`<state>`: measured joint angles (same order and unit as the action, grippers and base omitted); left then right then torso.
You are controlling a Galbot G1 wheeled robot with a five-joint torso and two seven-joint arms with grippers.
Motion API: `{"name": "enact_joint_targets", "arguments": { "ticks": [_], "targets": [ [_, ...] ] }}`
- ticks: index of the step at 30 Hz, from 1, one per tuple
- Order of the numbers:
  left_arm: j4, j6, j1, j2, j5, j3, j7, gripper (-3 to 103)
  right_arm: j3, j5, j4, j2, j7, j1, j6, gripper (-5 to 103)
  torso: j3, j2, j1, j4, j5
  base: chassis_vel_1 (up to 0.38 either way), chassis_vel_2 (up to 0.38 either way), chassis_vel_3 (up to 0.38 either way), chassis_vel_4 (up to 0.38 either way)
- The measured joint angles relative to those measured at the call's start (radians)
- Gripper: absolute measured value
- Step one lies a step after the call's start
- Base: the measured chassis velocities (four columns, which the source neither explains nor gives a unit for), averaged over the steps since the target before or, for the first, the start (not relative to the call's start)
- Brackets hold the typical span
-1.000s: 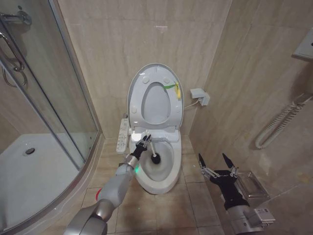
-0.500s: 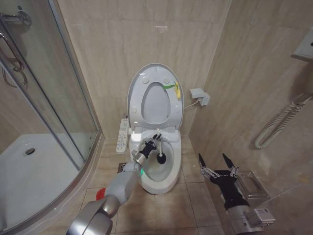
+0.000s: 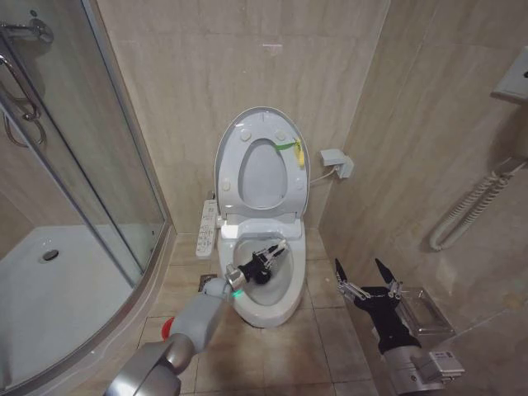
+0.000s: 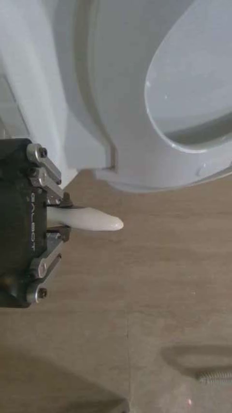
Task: Open the toilet lid, clean the toilet bowl with a toilet brush, close the toilet lid, and flush.
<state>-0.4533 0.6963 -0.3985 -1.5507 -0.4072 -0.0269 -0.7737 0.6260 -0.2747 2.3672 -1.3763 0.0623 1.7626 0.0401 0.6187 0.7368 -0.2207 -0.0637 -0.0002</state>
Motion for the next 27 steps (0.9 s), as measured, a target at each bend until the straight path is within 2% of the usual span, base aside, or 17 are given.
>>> {"name": "enact_joint_targets", "arguments": {
  "ticks": [3,10,15,16,21,27],
  "targets": [
    [-0.011,0.009,0.009,0.004,-0.003,0.005,-0.001,19,0.000,0.000,0.000,0.000,0.000,0.000,0.000,100,0.000,0.000,0.000,0.0000,0.0001,0.000,0.000,0.000,0.000],
    [-0.009,0.073,0.041,-0.003,-0.042,0.034,-0.034,19,0.000,0.000,0.000,0.000,0.000,0.000,0.000,100,0.000,0.000,0.000,-0.0005,0.0002,0.000,0.000,0.000,0.000],
    [0.000,0.113,0.032,0.010,-0.015,0.079,-0.067,19,0.000,0.000,0.000,0.000,0.000,0.000,0.000,100,0.000,0.000,0.000,-0.0005,0.0002,0.000,0.000,0.000,0.000],
    [0.001,0.117,0.026,0.018,-0.018,0.083,-0.078,19,0.000,0.000,0.000,0.000,0.000,0.000,0.000,100,0.000,0.000,0.000,0.0000,0.0002,0.000,0.000,0.000,0.000],
    [-0.020,0.121,-0.017,0.055,-0.013,0.099,-0.119,19,0.000,0.000,0.000,0.000,0.000,0.000,0.000,100,0.000,0.000,0.000,-0.0001,0.0000,0.000,0.000,0.000,0.000],
    [-0.055,0.122,-0.051,0.102,-0.004,0.111,-0.139,19,0.000,0.000,0.000,0.000,0.000,0.000,0.000,100,0.000,0.000,0.000,-0.0001,-0.0002,0.000,0.000,0.000,0.000]
  ]
}}
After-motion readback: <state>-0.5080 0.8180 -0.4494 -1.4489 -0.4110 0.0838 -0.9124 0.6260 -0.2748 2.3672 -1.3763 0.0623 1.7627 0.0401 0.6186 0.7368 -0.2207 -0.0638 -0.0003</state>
